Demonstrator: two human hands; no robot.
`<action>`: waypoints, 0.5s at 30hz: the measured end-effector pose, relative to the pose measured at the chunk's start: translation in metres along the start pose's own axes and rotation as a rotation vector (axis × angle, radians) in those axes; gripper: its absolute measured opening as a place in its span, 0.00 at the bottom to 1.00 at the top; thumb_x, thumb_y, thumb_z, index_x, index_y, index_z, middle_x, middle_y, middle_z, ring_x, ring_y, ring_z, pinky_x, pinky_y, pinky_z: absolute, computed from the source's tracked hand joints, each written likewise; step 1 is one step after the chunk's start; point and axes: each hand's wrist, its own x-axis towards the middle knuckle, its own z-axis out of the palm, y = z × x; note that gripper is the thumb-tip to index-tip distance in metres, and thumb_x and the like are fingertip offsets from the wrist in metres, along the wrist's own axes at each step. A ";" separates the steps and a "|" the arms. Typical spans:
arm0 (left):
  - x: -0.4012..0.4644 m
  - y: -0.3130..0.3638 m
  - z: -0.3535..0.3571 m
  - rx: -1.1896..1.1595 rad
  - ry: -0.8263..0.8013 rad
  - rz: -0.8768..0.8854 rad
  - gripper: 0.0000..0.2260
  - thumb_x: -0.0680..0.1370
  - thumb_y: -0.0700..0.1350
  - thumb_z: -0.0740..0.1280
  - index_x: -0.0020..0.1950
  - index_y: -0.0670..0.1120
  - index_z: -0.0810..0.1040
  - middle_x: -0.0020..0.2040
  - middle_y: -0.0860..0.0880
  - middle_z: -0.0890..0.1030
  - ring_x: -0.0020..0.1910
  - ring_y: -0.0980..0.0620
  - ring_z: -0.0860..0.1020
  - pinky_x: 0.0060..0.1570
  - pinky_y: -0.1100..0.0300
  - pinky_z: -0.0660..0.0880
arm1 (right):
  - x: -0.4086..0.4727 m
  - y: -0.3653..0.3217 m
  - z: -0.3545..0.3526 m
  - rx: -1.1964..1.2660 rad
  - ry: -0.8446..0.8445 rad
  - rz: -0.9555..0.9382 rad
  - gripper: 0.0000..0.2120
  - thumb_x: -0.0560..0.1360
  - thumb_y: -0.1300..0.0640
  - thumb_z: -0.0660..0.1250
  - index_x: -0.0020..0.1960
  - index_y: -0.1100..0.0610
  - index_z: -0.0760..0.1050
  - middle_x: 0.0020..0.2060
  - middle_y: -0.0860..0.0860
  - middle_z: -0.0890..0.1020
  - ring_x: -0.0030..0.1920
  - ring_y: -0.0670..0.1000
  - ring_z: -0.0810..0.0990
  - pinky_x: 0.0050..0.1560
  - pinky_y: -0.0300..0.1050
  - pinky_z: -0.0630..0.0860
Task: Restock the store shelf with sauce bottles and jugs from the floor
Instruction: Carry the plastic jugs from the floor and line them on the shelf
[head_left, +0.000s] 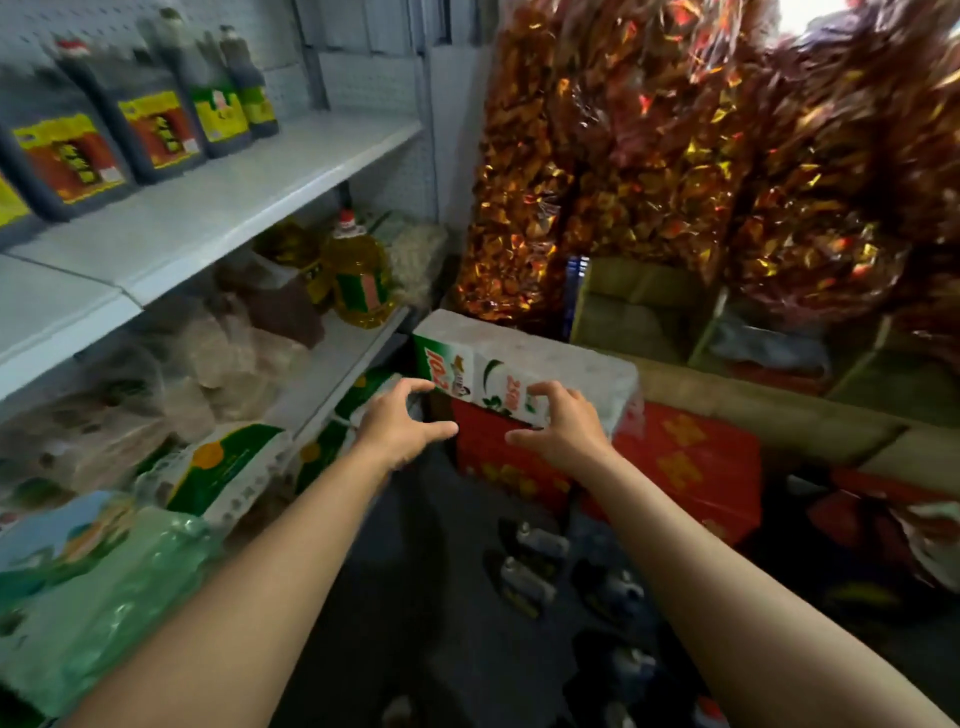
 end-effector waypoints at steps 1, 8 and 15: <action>0.008 0.000 0.007 -0.005 -0.026 0.004 0.30 0.68 0.51 0.80 0.67 0.55 0.74 0.71 0.44 0.71 0.69 0.44 0.71 0.63 0.51 0.72 | 0.003 0.006 0.002 0.000 0.004 0.028 0.35 0.70 0.46 0.79 0.72 0.49 0.69 0.69 0.53 0.71 0.70 0.55 0.69 0.69 0.52 0.71; 0.079 -0.009 0.039 0.037 -0.226 0.049 0.30 0.67 0.53 0.80 0.66 0.58 0.72 0.67 0.47 0.74 0.66 0.45 0.74 0.61 0.49 0.76 | 0.031 0.027 0.023 0.022 0.026 0.234 0.35 0.72 0.47 0.78 0.74 0.49 0.68 0.71 0.54 0.70 0.72 0.56 0.67 0.69 0.50 0.68; 0.130 -0.044 0.079 0.093 -0.382 0.059 0.29 0.68 0.51 0.80 0.67 0.55 0.73 0.67 0.48 0.73 0.66 0.46 0.74 0.59 0.55 0.74 | 0.052 0.060 0.066 0.075 0.034 0.425 0.35 0.72 0.47 0.77 0.74 0.52 0.67 0.70 0.55 0.70 0.71 0.57 0.67 0.68 0.51 0.69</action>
